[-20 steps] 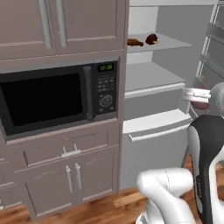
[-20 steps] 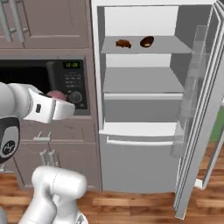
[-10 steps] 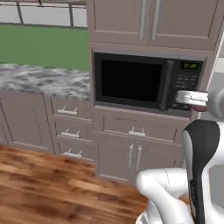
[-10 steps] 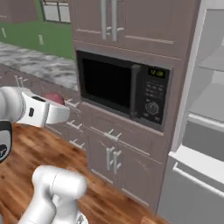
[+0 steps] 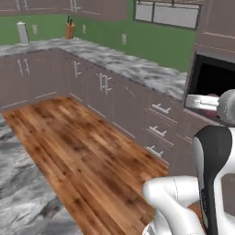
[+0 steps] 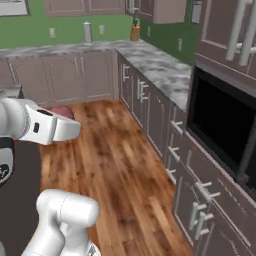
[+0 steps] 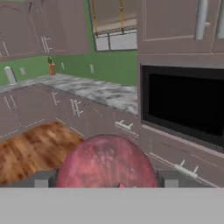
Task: Gather the potato and onion from the fridge and place them on a tray on the dining counter. Then gather the steak and chicken drumstick from the fridge and place them on the other tray.
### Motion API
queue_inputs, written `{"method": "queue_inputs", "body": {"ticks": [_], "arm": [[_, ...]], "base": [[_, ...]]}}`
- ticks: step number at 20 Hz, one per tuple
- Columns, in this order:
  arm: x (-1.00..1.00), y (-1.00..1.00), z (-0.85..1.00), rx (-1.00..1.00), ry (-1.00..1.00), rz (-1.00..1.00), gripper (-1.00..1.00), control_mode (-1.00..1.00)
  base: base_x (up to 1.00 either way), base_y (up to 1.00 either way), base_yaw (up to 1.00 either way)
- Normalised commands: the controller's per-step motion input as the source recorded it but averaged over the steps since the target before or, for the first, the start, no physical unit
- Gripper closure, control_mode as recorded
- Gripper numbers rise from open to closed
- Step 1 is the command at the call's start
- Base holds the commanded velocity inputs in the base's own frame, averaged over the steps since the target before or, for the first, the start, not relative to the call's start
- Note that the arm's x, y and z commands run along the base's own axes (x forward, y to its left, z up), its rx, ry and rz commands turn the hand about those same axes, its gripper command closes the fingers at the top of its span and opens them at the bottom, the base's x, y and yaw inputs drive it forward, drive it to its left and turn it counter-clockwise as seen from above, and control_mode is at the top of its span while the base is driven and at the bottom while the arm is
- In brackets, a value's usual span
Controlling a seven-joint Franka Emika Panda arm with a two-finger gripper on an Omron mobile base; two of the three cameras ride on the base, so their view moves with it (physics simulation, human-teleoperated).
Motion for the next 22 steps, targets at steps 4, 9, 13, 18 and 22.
{"method": "queue_inputs", "body": {"ticks": [4, 9, 13, 18, 22], "arm": [[0.0, 0.0, 0.0, 0.0, 0.0, 0.0, 1.0, 1.0], [0.0, 0.0, 0.0, 0.0, 0.0, 0.0, 1.0, 1.0], [0.0, 0.0, 0.0, 0.0, 0.0, 0.0, 1.0, 1.0], [0.0, 0.0, 0.0, 0.0, 0.0, 0.0, 1.0, 1.0], [0.0, 0.0, 0.0, 0.0, 0.0, 0.0, 1.0, 1.0]], "base": [[-0.04, 0.0, 0.92], [-0.04, 0.04, 0.89], [-0.36, 0.5, 0.68], [-0.77, 1.0, 0.25], [-0.31, 0.57, 0.71]]}}
